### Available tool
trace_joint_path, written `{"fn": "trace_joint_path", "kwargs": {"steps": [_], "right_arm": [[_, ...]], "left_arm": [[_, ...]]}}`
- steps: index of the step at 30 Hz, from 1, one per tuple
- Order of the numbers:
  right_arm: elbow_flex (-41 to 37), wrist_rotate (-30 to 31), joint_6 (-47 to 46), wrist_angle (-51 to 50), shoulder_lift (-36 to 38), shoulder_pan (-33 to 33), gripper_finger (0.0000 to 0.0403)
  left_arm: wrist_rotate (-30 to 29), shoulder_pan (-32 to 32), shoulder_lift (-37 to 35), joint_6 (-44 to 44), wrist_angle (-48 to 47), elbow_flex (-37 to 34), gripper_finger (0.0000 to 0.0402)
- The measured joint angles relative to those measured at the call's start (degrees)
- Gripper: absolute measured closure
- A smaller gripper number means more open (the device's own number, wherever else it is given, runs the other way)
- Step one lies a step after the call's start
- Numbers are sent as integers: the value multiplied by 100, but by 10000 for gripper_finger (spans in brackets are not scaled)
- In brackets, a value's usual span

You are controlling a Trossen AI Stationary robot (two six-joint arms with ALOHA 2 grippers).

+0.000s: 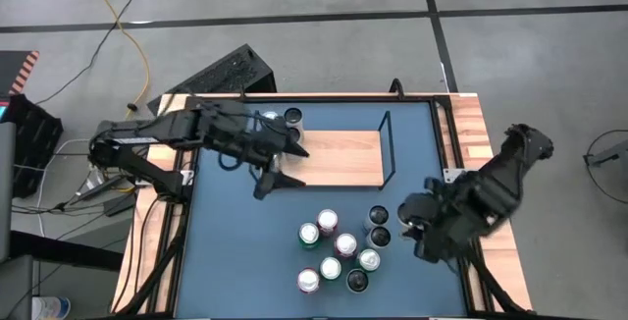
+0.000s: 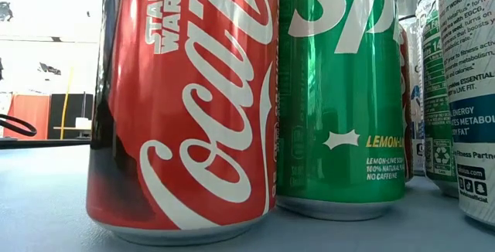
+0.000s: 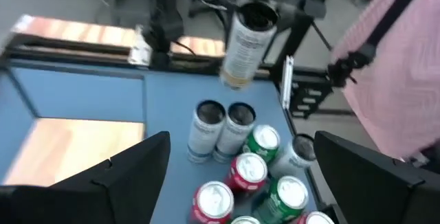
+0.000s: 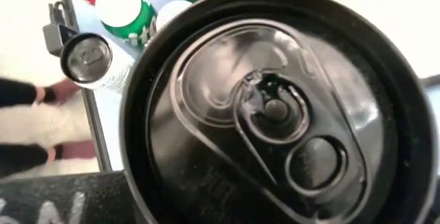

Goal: Place canned beverage on shelf
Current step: Put the white and orange soda can on the shelf aligned with the other white and orange soda cans

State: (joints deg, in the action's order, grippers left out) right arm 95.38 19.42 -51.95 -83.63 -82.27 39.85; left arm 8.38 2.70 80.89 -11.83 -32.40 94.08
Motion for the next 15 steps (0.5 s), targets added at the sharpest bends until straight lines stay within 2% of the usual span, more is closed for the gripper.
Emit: {"fn": "trace_joint_path", "kwargs": {"steps": [7, 15], "right_arm": [[451, -693, 1500, 46, -297, -1030, 184], [852, -1560, 2661, 157, -794, -1720, 184]], "left_arm": [[232, 2, 538, 174, 216, -2, 56], [302, -26, 847, 179, 439, -2, 56]]}}
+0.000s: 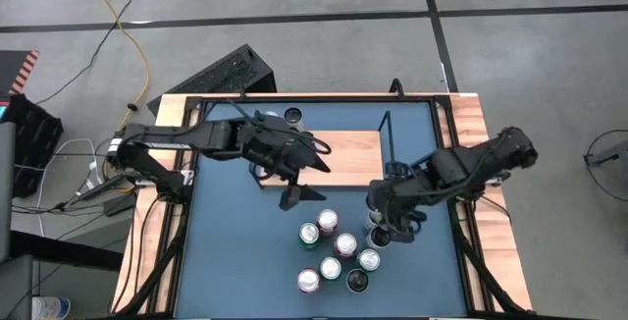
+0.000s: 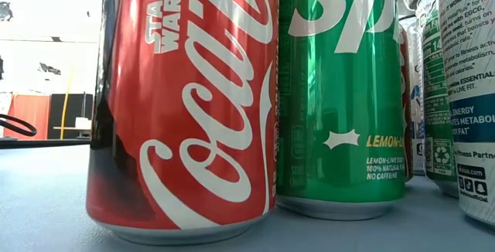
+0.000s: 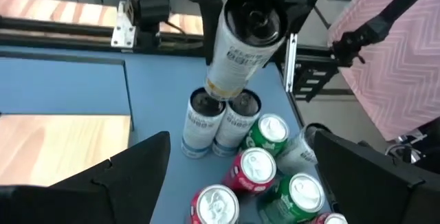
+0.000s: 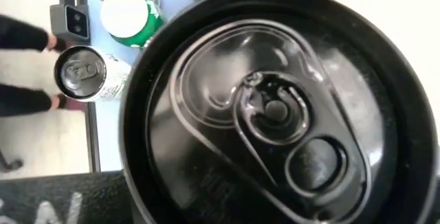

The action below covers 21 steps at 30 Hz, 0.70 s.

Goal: Place canned beverage on shelf
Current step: Put the white and orange soda can on the shelf aligned with the other white and orange soda cans

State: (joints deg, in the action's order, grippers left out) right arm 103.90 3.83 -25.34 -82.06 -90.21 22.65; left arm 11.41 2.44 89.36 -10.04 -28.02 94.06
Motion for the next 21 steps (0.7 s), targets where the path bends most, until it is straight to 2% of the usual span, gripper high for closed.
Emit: {"fn": "trace_joint_path", "kwargs": {"steps": [7, 16, 21], "right_arm": [[670, -516, 769, -112, -616, -407, 184], [1695, -542, 1466, -602, -1357, -635, 183], [1978, -532, 1631, -646, -1557, -714, 183]], "left_arm": [[-30, -20, 192, 140, 135, 0, 56], [-128, 20, 194, 107, 296, 0, 56], [-122, 144, 277, 101, 319, 1, 56]]}}
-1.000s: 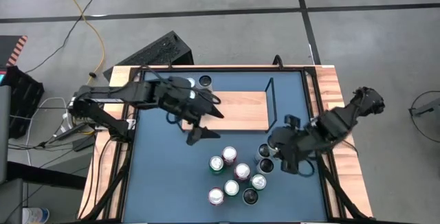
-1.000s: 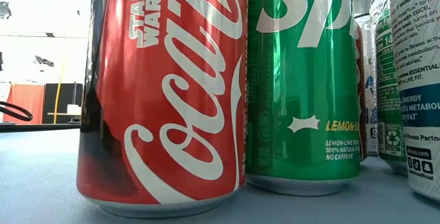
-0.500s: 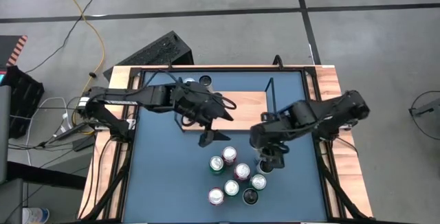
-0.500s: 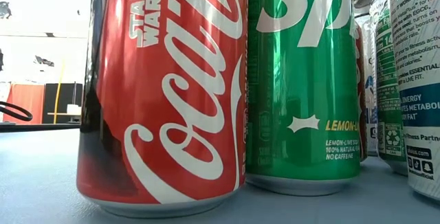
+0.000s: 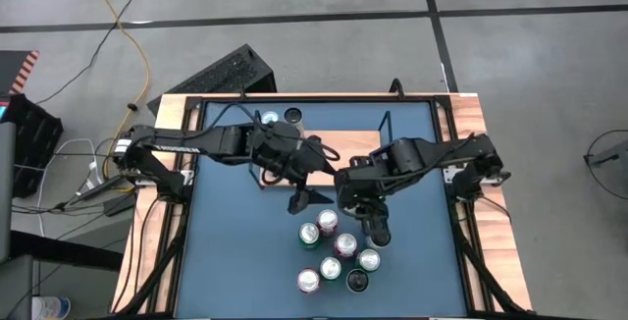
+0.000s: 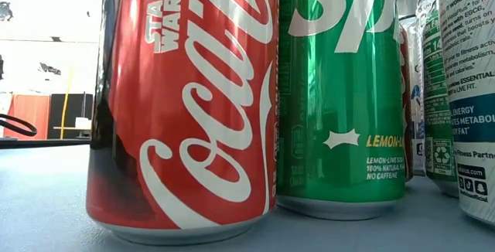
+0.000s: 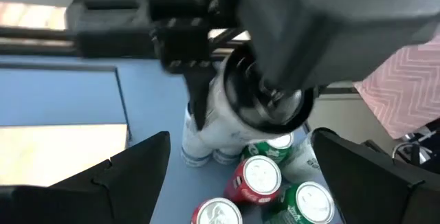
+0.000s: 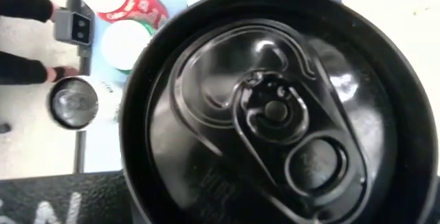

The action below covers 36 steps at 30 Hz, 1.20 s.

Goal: Place canned beverage on shelf
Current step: Put the white and orange soda can on the shelf aligned with the other white and orange soda cans

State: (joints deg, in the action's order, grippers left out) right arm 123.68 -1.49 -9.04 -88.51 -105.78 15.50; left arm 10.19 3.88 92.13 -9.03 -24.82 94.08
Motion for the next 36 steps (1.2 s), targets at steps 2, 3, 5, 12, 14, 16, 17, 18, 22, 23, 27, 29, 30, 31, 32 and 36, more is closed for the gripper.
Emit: {"fn": "trace_joint_path", "kwargs": {"steps": [2, 3, 5, 12, 14, 16, 17, 18, 22, 23, 27, 29, 30, 31, 32, 36], "right_arm": [[28, 4, 85, 5, -41, -2, 182], [31, 0, 100, 3, -46, -2, 182], [33, -8, 118, 6, -46, -19, 182], [35, 5, 159, 194, -46, -35, 182], [35, 2, 170, 170, -46, -32, 182], [35, 4, 214, 199, -45, -28, 182], [35, 5, 221, 214, -44, -30, 182], [35, 4, 218, 221, -44, -37, 182], [13, 27, 201, 147, -44, -56, 182], [13, 26, 202, 163, -44, -59, 182], [13, 28, 245, 202, -44, -67, 182], [13, 29, 247, 185, -44, -67, 182], [13, 29, 249, 180, -44, -67, 182], [13, 30, 254, 181, -44, -70, 182], [13, 30, 264, 183, -44, -70, 182], [13, 21, 261, 182, -44, -70, 182]], "left_arm": [[-21, 74, -1, 95, 45, -1, 56], [-42, 109, -14, 142, 79, 1, 56], [-43, 157, -17, 167, 92, 1, 56], [-515, 263, 74, 337, 137, 1, 56], [-494, 263, 130, 343, 187, -2, 56], [-406, 263, 233, 385, 366, -2, 56], [-407, 272, 257, 432, 404, 0, 56], [-431, 295, 273, 485, 359, 1, 56], [-704, 326, 366, 566, 389, 1, 56], [-696, 326, 364, 563, 379, 1, 56], [-696, 326, 353, 554, 429, 1, 56], [-730, 326, 355, 552, 430, 1, 56], [-739, 326, 355, 550, 438, 1, 56], [-747, 326, 355, 550, 441, 1, 56], [-747, 326, 355, 550, 452, 1, 56], [-784, 332, 357, 544, 540, 1, 58]]}}
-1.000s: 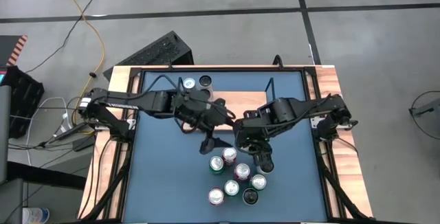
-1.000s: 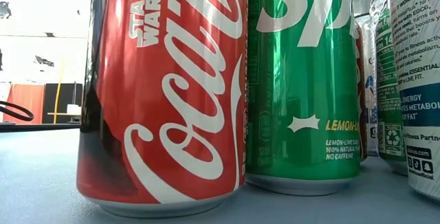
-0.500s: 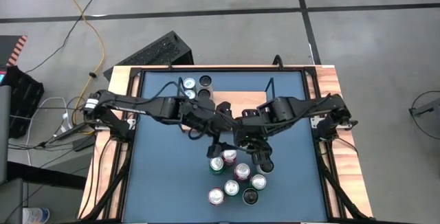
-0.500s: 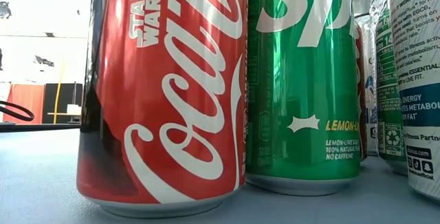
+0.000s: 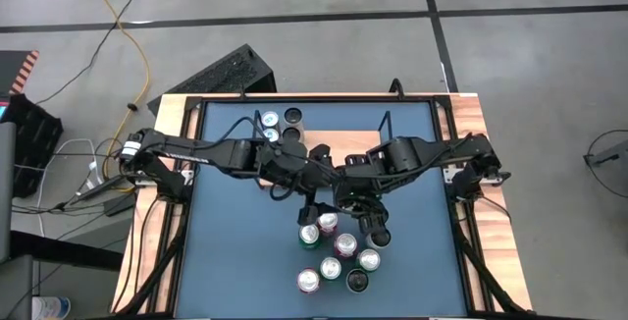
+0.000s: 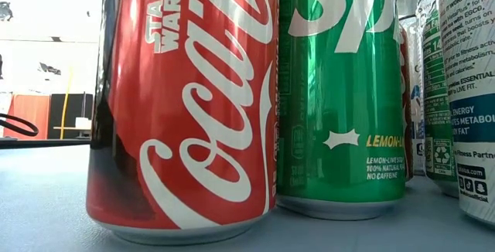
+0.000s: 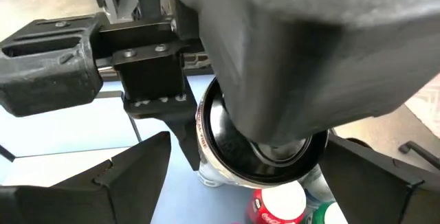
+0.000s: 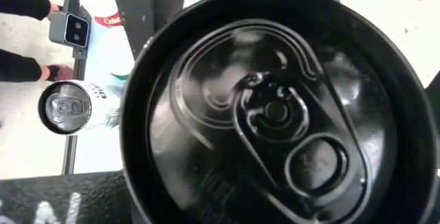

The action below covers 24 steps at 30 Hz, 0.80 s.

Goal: Place canned beverage on shelf
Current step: Put the white and orange soda can on the shelf aligned with the other white and orange soda cans

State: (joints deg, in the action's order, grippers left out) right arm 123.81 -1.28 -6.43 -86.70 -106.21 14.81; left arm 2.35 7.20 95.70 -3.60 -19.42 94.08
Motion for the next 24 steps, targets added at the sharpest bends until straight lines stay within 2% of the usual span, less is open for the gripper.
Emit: {"fn": "trace_joint_path", "kwargs": {"steps": [6, 17, 24], "right_arm": [[-2, -2, 34, 17, 0, 4, 182], [-5, -136, 68, 37, 4, 2, 174], [-7, -159, 73, 39, 9, -22, 168]], "left_arm": [[-156, 46, 0, 21, 0, 0, 89], [-148, 48, 0, -66, 6, 0, 176], [-130, 46, 0, -76, 49, 0, 182]]}}
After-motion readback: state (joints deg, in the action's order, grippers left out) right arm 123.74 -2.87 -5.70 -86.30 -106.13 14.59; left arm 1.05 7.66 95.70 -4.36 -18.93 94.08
